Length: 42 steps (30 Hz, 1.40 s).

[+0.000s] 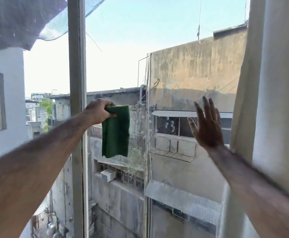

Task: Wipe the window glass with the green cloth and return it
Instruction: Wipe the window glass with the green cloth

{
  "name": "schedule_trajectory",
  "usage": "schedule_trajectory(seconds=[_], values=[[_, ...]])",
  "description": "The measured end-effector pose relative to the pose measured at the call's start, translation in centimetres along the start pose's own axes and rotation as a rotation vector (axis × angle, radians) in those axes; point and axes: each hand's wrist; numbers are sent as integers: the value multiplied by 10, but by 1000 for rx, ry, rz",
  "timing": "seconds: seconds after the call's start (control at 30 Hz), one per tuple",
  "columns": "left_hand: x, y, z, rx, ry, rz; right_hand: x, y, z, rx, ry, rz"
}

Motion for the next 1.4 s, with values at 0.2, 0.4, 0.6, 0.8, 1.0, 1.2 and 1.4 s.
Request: schedule_trajectory(seconds=[0.2,0.4,0.6,0.8,1.0,1.2,1.4], values=[[-5,32,3,-151,128,300,-8,29,17,51,-41,-24],[-6,69,1,-391,343,540,-9,48,25,136,-56,59],[-4,131,-35,-372,424,597,-9,60,25,160,-51,166],[55,206,-101,-363,399,507,-10,67,28,164,-55,204],[15,175,-79,-339,383,594,-8,69,28,171,-50,222],[-41,167,-5,-223,256,760,-7,70,29,167,-65,233],[18,225,-36,-454,554,481,-11,70,33,181,-82,265]])
Point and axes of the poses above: each hand's wrist, its own x-axis away from the middle knuckle, its own y-axis out of the palm, z = x × y, and after that the axes turned 6 degrees about x, right-handed
